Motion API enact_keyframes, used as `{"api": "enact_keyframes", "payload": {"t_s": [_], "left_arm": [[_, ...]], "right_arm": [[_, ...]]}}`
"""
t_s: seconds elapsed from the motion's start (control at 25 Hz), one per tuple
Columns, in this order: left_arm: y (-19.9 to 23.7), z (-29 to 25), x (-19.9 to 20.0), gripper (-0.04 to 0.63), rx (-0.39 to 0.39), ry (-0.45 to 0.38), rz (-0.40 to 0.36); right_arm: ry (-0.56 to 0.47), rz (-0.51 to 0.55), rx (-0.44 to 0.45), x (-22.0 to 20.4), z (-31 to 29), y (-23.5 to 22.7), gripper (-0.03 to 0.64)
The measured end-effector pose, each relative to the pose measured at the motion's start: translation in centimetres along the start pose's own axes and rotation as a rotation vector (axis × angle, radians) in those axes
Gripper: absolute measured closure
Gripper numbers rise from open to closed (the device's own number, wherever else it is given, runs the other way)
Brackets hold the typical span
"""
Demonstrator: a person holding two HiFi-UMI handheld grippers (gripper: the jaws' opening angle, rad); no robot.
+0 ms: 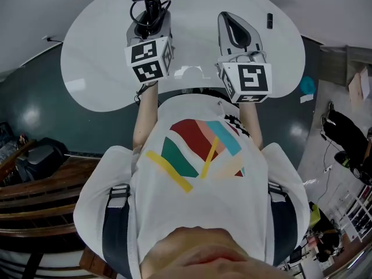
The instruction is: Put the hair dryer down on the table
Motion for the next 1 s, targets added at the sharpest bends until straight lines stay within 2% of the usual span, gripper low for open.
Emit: {"api": "enact_keyframes", "payload": {"t_s": [0.32,1.0], "left_arm": [[0.2,-2.1,-2.8,0.374,0.0,0.1,0.029],[1.9,-3.8,-6.1,0.374,0.014,0.216,0.037]], "right_arm": [[0.019,0.028,0.007,-0.7,-0.1,-0.3,0.606],[0.046,0.058,0.014,-0.5,-0.7,0.7,0.606]]}}
Point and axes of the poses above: the fingertips, and each gripper's own axes: z backward along the fingers, y to its left, x out of its top, the point moved 7 cm from there along z, backward along the fingers, and after that the axes turned 15 degrees about z, right-handed, at the moved point
